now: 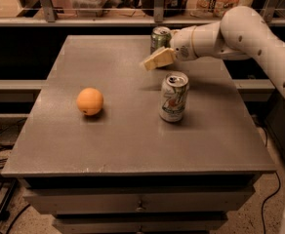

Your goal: Knock green can over

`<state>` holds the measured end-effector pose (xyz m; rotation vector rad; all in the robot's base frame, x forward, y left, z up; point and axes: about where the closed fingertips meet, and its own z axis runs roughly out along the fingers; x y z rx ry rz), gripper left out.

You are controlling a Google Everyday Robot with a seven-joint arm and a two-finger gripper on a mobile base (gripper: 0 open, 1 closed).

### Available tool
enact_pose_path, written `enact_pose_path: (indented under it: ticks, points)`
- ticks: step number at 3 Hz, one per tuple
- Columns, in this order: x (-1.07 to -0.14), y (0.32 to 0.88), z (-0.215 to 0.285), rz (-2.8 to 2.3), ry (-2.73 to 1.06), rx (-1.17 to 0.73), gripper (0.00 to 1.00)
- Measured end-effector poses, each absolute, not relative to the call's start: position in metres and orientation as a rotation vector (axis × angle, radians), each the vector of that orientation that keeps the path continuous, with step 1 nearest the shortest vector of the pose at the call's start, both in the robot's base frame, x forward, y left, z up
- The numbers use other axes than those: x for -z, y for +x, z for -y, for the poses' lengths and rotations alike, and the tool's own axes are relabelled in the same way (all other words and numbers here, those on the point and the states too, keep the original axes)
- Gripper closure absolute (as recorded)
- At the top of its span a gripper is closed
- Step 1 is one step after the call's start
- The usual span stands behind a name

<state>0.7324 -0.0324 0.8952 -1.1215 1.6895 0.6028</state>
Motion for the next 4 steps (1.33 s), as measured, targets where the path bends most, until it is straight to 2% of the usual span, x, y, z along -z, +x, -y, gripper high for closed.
enact_pose_path:
  ticks: [1,4]
  points:
    - [-0.889,0.745,0.012,-1.678,-1.134,-0.655,0.18]
    - [-0.918,0.741,0.001,-1.639,-1.166,-0.629,0.87]
